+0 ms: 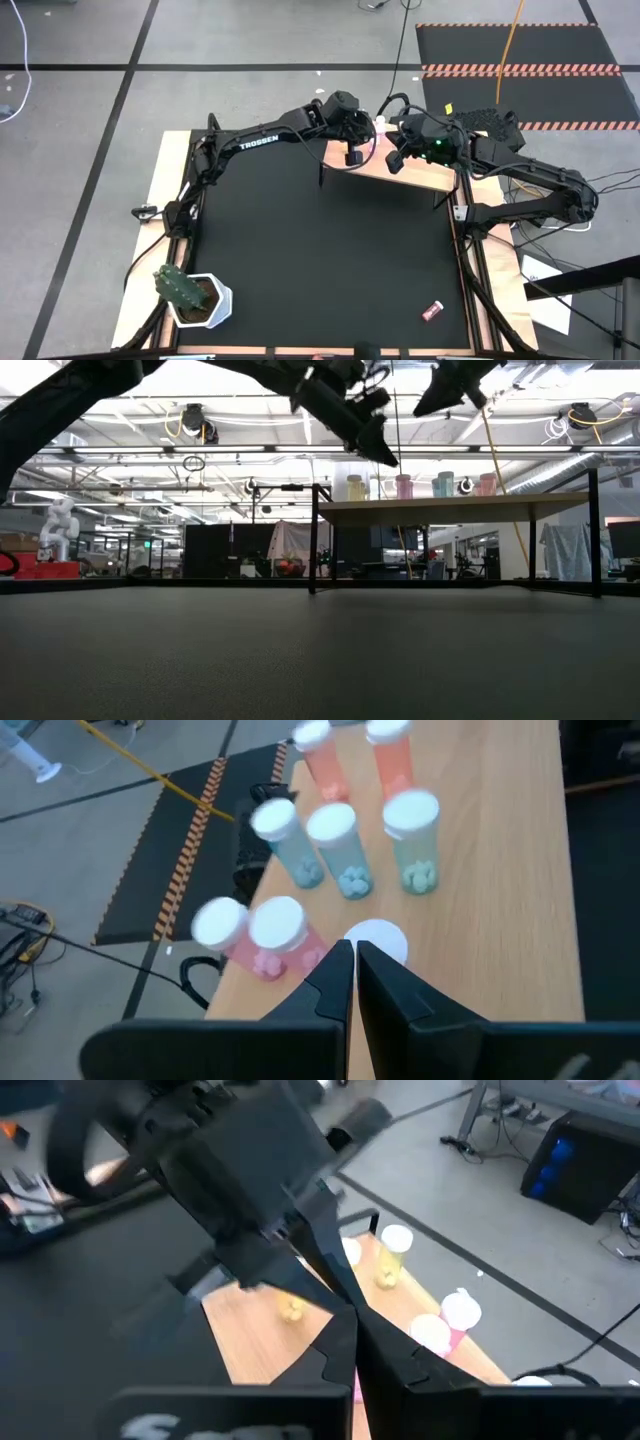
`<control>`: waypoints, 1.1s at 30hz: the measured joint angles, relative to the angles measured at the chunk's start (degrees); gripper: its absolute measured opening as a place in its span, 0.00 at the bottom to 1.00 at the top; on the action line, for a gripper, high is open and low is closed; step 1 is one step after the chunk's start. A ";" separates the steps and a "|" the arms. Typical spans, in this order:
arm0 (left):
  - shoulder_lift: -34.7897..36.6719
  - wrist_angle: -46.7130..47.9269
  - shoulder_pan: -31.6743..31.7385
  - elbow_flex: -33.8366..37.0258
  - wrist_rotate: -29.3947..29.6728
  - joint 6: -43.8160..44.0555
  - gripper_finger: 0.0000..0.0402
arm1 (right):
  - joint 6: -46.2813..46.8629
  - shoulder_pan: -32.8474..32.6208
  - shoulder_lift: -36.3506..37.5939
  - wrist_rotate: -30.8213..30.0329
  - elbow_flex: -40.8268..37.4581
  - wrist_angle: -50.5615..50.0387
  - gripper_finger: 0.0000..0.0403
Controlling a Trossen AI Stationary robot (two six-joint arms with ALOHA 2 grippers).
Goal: Pick and place medicine bottles onto shelf by color
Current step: Put the orange pill bottle on the shelf aligned with the other orange pill bottles
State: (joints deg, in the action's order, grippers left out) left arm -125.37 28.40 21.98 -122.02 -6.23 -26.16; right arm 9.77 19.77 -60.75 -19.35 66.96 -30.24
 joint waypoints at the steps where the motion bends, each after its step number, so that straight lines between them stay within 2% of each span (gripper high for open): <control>1: 0.59 0.21 0.00 0.02 0.46 0.45 0.05 | 0.01 0.00 0.74 0.00 0.00 -0.02 0.00; 6: 5.09 0.91 -0.02 0.02 2.54 3.98 0.05 | 2.12 0.00 5.89 0.00 0.00 -0.93 0.00; 10: 7.42 -0.65 -1.64 0.00 -1.94 9.52 0.08 | 3.01 0.02 9.96 3.53 0.00 -3.37 0.00; 13: 7.57 -4.62 -4.37 -0.06 -4.90 14.53 0.18 | 3.76 0.00 11.71 10.00 0.02 -6.24 0.00; 16: 7.24 -7.67 -8.15 -0.02 -4.16 19.97 0.32 | 7.22 -0.02 12.36 16.42 0.02 -10.48 0.00; 19: 6.94 -10.77 -12.92 -0.02 -2.73 24.31 0.43 | 9.21 -0.84 12.97 18.88 0.02 -15.95 0.00; 23: 6.87 -11.86 -19.78 -0.02 7.12 24.62 0.49 | 11.65 -4.26 13.46 19.88 0.02 -24.27 0.00; 28: 6.83 -8.47 -25.76 0.00 22.88 25.74 0.47 | 17.88 -13.01 13.24 21.05 -0.71 -32.84 0.00; 30: 6.83 -7.41 -27.00 0.00 26.20 28.88 0.45 | 21.44 -17.79 13.44 20.97 -2.75 -32.57 0.00; 33: 6.83 -5.76 -28.22 0.00 27.33 33.57 0.43 | 27.12 -25.41 13.91 19.23 -7.54 -27.60 0.00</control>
State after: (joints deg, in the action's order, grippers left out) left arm -118.54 22.65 -6.24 -122.02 21.10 7.42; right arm 36.89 -5.64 -46.84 -0.13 59.42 -57.84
